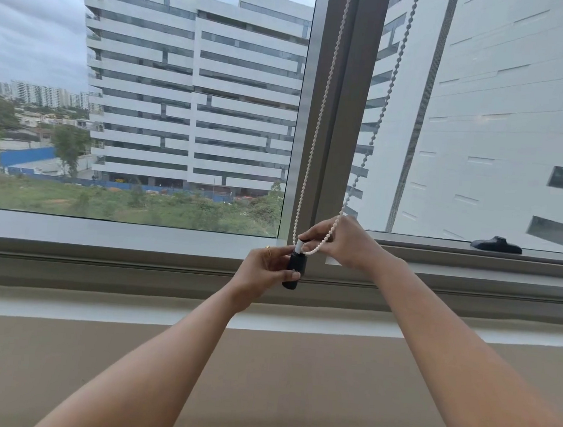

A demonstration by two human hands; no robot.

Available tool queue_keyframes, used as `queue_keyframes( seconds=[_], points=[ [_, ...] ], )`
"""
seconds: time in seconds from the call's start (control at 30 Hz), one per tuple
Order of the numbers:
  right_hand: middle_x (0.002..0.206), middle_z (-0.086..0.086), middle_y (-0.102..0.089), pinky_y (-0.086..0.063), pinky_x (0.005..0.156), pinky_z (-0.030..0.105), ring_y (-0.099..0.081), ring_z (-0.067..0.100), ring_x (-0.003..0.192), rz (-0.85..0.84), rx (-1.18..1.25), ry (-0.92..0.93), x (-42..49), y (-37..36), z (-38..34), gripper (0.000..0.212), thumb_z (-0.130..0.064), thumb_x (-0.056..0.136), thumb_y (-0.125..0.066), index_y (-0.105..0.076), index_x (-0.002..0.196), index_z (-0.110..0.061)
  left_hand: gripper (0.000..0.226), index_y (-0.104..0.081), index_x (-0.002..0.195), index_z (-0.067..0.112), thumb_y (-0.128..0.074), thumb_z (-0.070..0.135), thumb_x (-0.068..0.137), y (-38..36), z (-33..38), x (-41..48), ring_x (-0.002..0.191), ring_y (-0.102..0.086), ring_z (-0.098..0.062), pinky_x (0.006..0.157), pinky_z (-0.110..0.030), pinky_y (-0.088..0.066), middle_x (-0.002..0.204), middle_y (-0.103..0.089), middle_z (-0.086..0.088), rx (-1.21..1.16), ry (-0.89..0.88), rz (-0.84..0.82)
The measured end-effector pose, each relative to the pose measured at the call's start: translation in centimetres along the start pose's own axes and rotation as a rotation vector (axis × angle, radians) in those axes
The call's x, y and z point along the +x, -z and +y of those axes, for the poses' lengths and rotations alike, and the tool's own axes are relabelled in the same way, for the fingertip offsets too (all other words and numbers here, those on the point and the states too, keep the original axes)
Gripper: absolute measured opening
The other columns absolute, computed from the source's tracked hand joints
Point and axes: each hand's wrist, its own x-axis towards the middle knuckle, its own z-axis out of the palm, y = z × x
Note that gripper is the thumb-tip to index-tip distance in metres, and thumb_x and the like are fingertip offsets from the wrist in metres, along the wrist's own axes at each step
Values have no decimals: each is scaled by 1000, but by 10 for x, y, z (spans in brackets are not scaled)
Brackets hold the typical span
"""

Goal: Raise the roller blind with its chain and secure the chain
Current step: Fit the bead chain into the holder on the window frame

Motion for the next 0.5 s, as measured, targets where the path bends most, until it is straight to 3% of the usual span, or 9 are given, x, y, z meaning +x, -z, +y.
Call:
queue_keyframes(
  seconds=[0.13,0.3,0.5],
  points=[
    [94,10,-74,-42,70,-2,-64,11,86,-8,-11,-3,-1,0,-2,17,-10,76,-72,-73,93,-6,52,-53,124,3,-64,-10,76,-1,-1,0,76,-62,2,75,-15,-49,94,-67,-3,14,9,-27],
    [91,9,-74,-45,79,15,-64,10,84,-6,41,11,-3,0,-4,17,-13,75,-73,-73,91,-8,41,-59,114,-2,-64,-12,75,0,2,1,67,-60,5,68,-11,-47,70,-68,17,36,2,-48],
    [88,4,-73,-41,68,-1,-62,4,78,-30,12,1,1,2,-5,16,-16,74,-75,-74,89,-12,39,-62,111,4,-66,-10,74,2,3,1,70,-62,3,70,-13,-49,71,-70,16,27,-10,-53]
  ],
)
